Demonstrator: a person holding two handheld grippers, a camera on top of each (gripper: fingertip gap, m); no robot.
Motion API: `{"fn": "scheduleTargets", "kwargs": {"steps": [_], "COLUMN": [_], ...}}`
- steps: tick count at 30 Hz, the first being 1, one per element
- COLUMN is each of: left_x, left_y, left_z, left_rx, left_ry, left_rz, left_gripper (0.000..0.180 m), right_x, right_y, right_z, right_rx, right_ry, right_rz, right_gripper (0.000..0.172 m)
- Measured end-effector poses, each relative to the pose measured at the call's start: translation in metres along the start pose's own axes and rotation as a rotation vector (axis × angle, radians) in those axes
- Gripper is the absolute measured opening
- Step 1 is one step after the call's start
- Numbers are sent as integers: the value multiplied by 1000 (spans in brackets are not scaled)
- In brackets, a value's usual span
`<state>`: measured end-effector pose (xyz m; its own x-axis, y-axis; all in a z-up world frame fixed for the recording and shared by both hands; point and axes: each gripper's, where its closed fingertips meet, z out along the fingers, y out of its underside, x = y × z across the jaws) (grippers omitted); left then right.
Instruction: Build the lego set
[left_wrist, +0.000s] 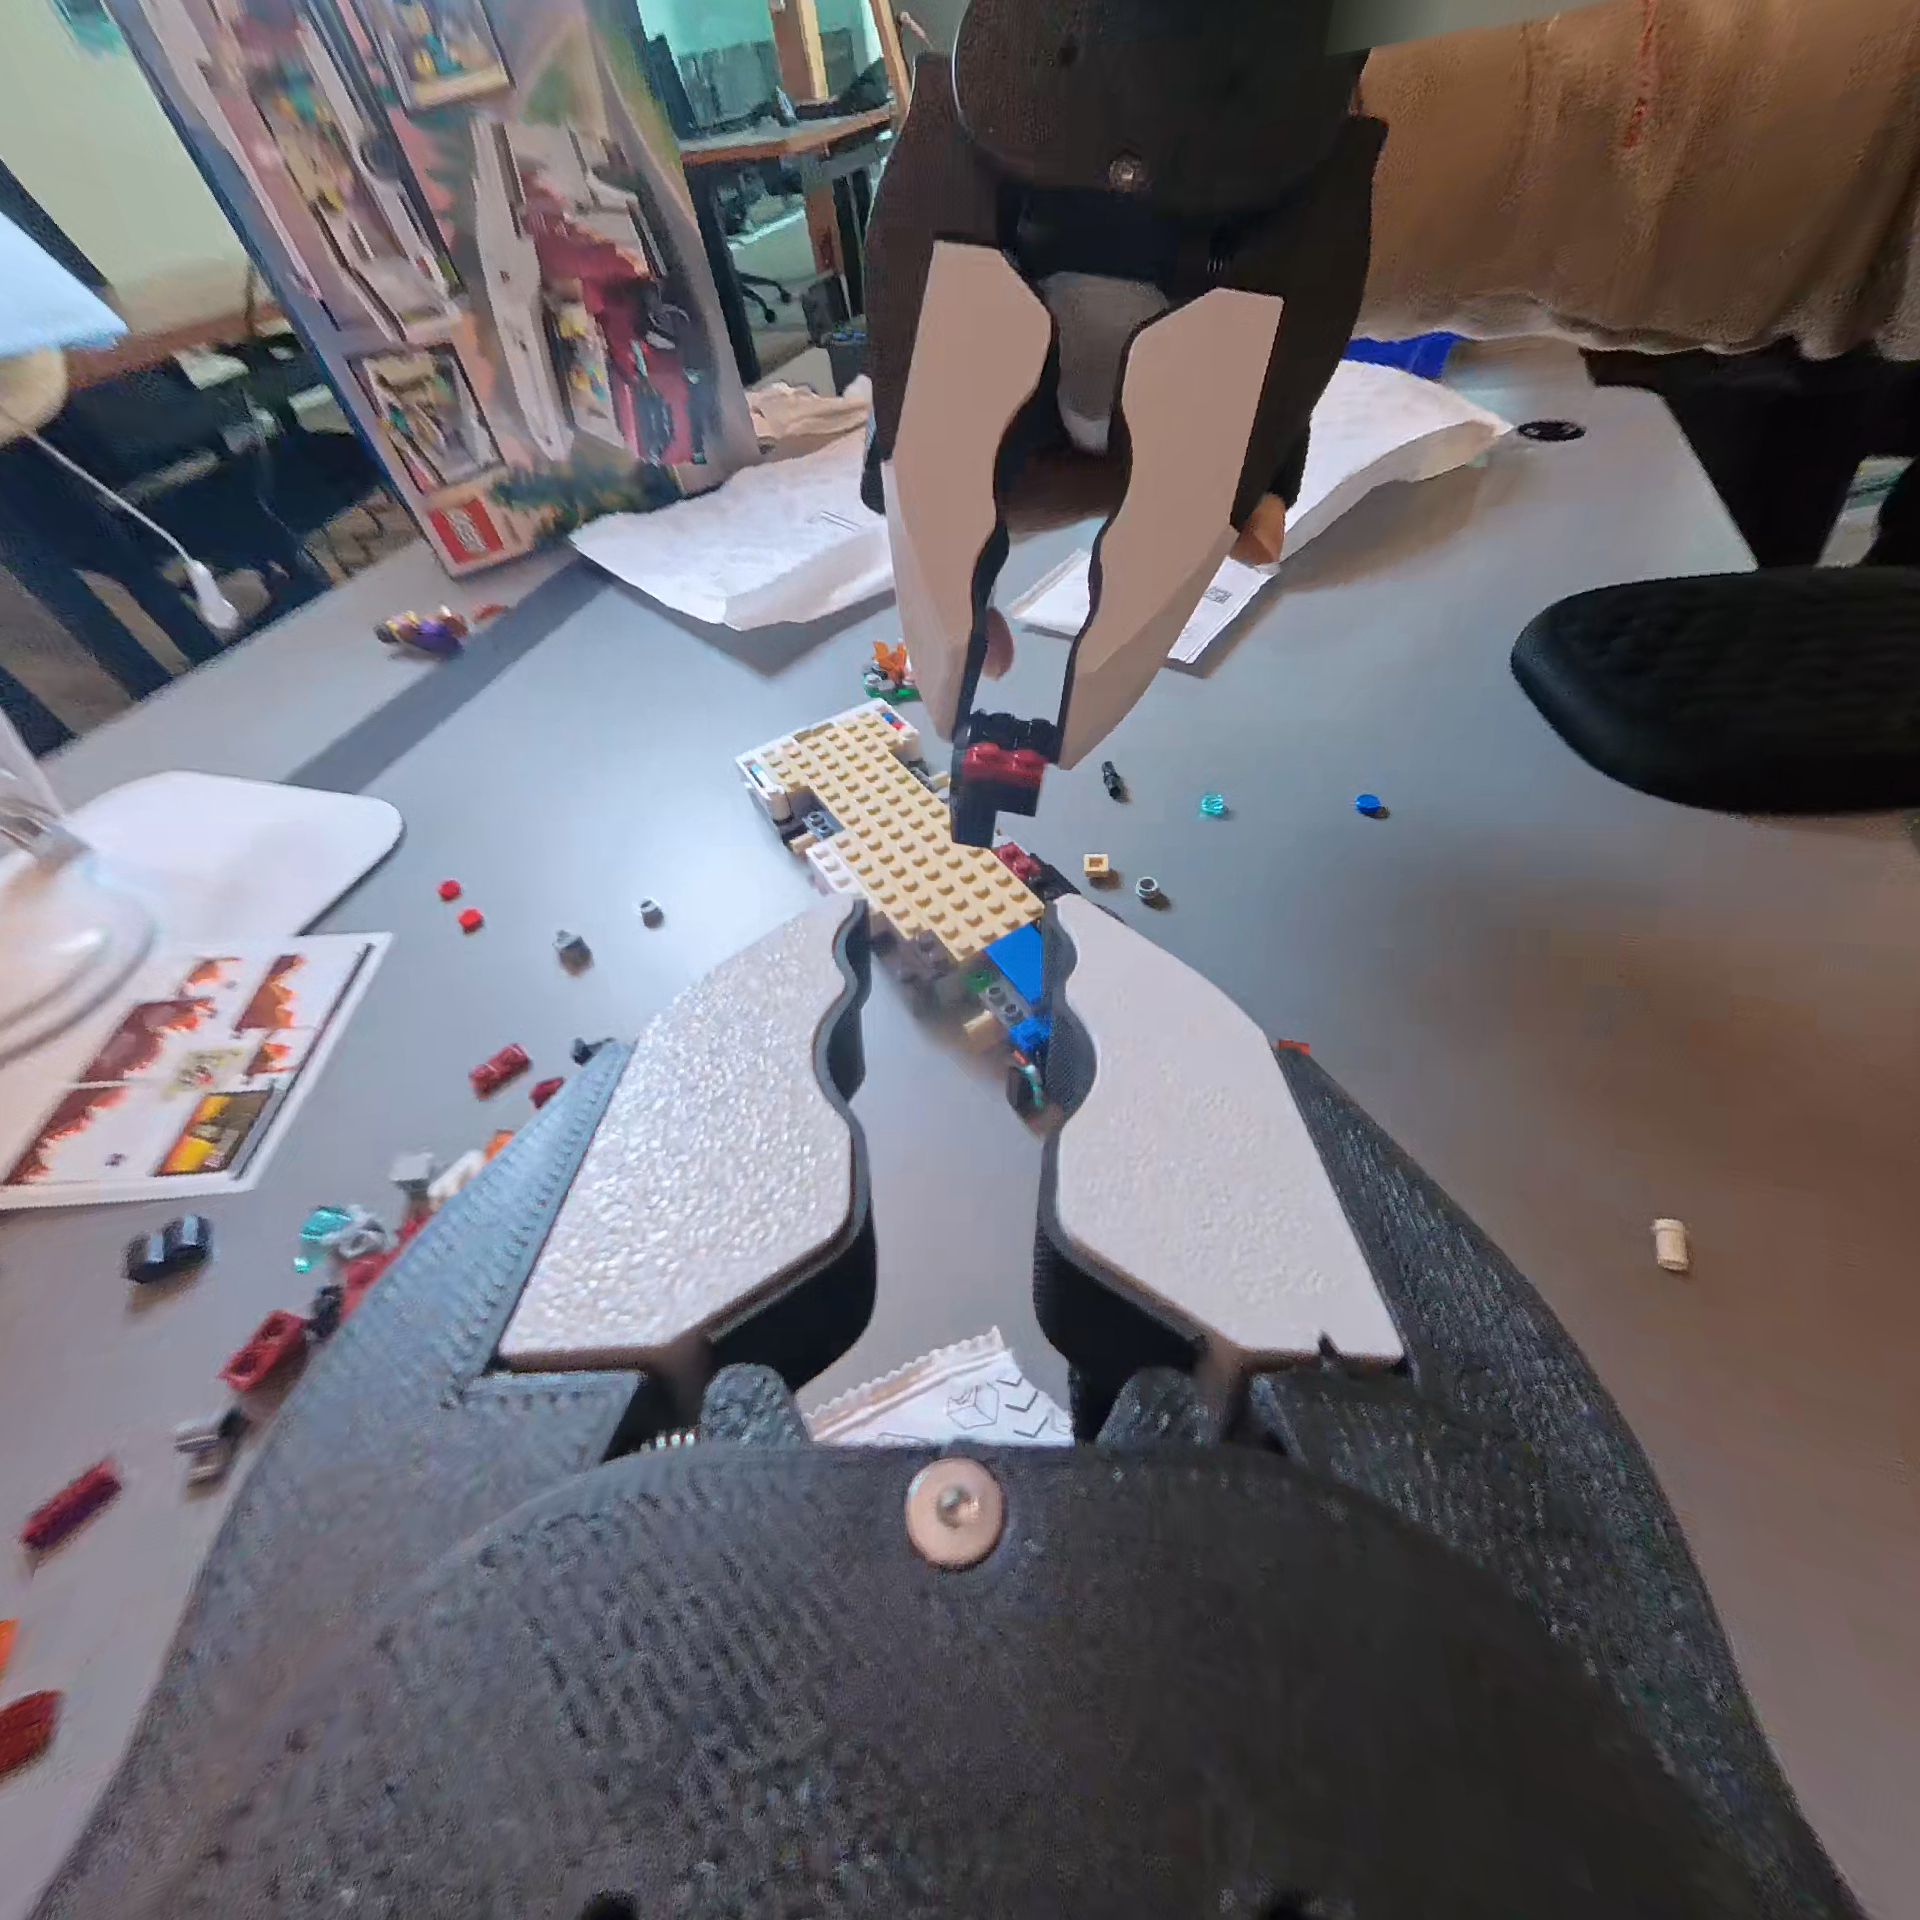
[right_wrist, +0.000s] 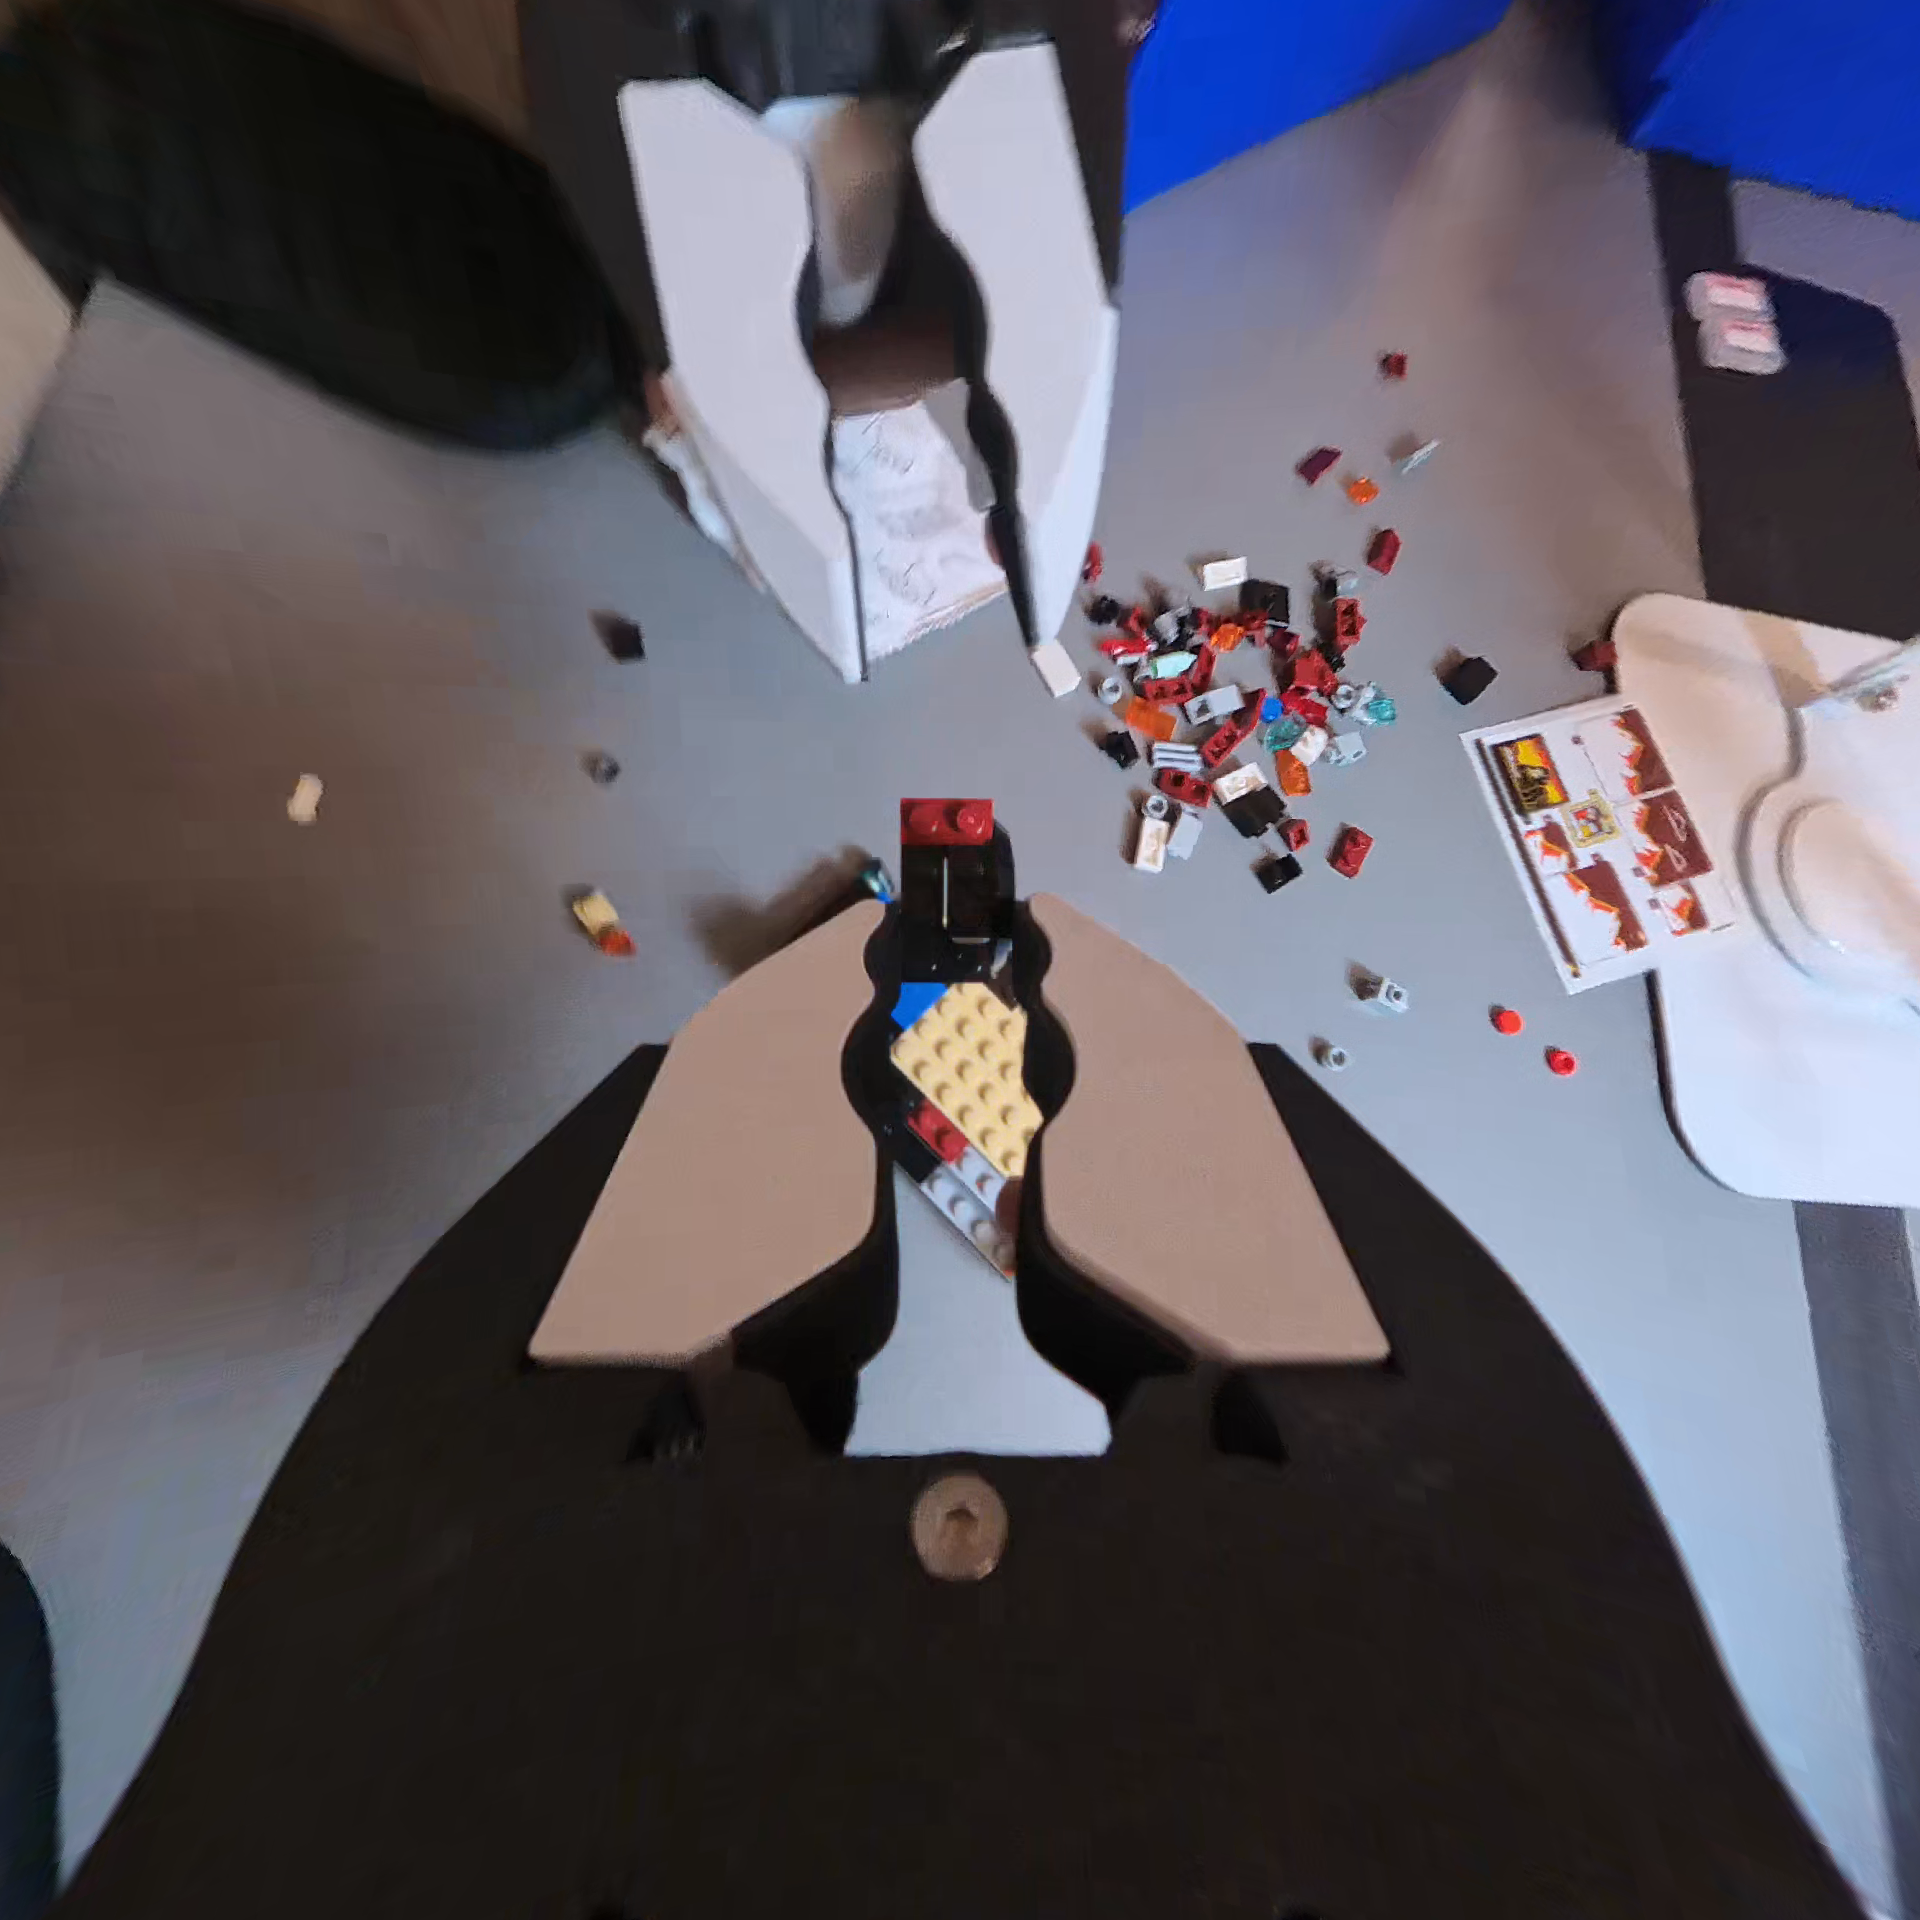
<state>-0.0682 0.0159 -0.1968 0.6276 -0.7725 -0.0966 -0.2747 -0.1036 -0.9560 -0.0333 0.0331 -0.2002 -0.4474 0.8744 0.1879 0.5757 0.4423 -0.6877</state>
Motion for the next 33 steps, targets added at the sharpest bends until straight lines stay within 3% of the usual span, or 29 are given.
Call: {"fn": "scheduleTargets", "kwargs": {"steps": [5, 7, 13, 22, 33], "left_x": [12, 15, 13, 2, 9], "left_y": [6, 11, 23, 37, 43], "left_z": [12, 16, 22, 33, 35], "left_rx": [-44, -84, -153, -203, -243], "left_ry": [117, 125, 77, 33, 72], "left_rz": [-74, -58, -20, -136, -160], "left_gripper": [35, 29, 20, 20, 29], "right_x": [-12, -12, -6, 6, 2], "right_y": [-5, -7, -3, 13, 29], "right_z": [19, 25, 31, 33, 50], "right_rx": [-81, -88, -96, -52, -251], "right_ry": [-155, -171, -183, -130, -245], "right_rz": [-131, -169, -175, -111, -314], "right_gripper": [20, 20, 20, 27, 21]}}
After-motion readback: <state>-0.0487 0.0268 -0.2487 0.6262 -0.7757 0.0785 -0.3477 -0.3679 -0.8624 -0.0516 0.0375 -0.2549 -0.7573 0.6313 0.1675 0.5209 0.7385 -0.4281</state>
